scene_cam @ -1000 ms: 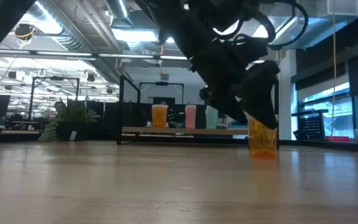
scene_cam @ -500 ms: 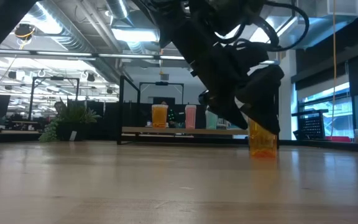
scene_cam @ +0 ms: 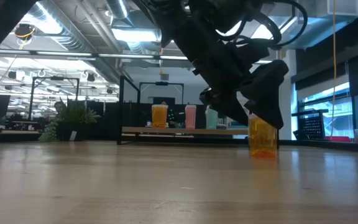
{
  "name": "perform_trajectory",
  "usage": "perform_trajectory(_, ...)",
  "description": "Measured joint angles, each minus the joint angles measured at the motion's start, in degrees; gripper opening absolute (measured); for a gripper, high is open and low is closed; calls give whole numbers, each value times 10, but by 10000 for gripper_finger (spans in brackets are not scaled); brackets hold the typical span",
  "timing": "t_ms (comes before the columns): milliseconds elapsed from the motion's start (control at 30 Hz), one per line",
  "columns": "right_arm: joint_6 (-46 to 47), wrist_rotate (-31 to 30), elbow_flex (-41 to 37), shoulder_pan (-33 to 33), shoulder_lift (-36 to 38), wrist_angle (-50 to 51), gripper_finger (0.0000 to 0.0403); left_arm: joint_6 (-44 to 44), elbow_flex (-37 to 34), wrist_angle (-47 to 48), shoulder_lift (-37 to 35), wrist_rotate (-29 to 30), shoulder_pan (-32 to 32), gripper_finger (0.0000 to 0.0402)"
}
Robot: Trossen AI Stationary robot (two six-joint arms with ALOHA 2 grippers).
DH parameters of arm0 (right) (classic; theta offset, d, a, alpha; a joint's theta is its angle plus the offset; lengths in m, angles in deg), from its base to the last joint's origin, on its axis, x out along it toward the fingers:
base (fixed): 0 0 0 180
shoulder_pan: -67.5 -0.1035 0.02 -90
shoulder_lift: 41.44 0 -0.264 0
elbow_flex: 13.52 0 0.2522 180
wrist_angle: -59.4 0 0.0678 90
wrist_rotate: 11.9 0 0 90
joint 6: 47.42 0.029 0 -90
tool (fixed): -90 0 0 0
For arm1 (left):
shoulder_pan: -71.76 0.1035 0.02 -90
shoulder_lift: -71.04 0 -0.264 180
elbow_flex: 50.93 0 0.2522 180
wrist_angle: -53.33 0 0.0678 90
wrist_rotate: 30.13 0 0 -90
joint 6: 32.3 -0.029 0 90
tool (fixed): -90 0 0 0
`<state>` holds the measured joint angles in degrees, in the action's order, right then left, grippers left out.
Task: Pick and place medicine bottles onto shelf by color
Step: Put the orange pill bottle on the shelf aligned with the orange pill bottles
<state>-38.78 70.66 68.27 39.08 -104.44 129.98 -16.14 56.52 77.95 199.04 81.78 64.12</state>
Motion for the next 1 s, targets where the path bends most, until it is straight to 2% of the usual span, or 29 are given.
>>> perform_trajectory(267, 0, 0, 0, 0, 0, 0, 281, 3, 0, 4, 0, -1, -4, 328)
perform_trajectory(733, 0, 0, 0, 0, 0, 0, 281, 0, 0, 4, 0, -6, -6, 192)
perform_trajectory(1000, 0, 0, 0, 0, 0, 0, 281, 0, 0, 7, -1, -6, -7, 181)
